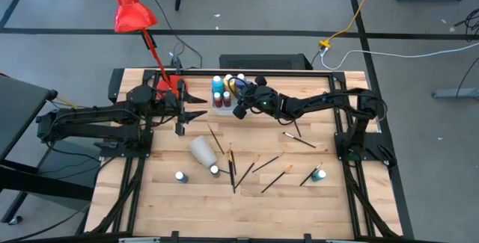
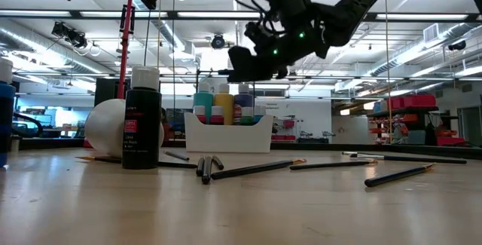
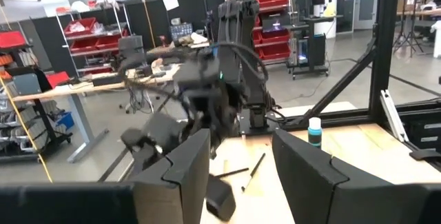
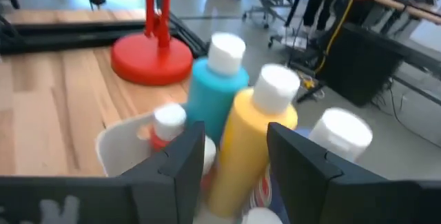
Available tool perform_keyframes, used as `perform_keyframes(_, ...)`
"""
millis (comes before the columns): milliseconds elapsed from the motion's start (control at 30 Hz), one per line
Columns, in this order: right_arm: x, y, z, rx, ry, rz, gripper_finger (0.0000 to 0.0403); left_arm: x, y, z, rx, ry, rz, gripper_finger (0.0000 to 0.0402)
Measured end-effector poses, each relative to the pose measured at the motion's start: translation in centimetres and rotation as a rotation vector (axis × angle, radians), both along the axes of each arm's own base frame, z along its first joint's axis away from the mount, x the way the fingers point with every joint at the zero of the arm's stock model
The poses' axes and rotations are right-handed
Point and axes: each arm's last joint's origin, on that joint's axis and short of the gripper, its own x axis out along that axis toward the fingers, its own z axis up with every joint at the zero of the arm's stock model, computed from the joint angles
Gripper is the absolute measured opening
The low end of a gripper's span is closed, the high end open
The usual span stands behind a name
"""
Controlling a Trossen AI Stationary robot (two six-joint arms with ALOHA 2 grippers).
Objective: Pick & Place Paint Supplies
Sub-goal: Put the black paint bottle into the white bin
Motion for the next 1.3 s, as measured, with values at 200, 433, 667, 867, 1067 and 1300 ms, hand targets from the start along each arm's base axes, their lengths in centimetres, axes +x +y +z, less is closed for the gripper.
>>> perform_keyframes(200,-0.3,1.7,2.4,-0.072,-0.017,0.059,0.0165,0.0,0.0,-0.5,-0.036,0.053,-0.001,0.0167)
perform_keyframes(433,-0.4,3.7,3.8,-0.089,-0.049,0.112,0.0165,0.3,0.0,-1.1,-0.067,0.097,-0.004,0.0167)
perform_keyframes(667,-0.2,5.3,3.6,-0.088,-0.018,0.156,0.0165,0.2,-0.3,-1.7,-0.036,0.162,-0.105,0.0167)
perform_keyframes(867,0.0,6.9,3.8,-0.085,-0.047,0.195,0.0165,0.5,-0.8,-2.7,-0.075,0.249,-0.28,0.0167)
perform_keyframes(1067,0.1,8.8,3.8,-0.052,-0.068,0.239,0.0165,1.9,-2.1,-4.6,-0.125,0.372,-0.443,0.0167)
perform_keyframes(1300,0.2,10.9,3.8,0.034,-0.104,0.35,0.0165,4.2,-3.9,-6.8,-0.124,0.458,-0.54,0.0167)
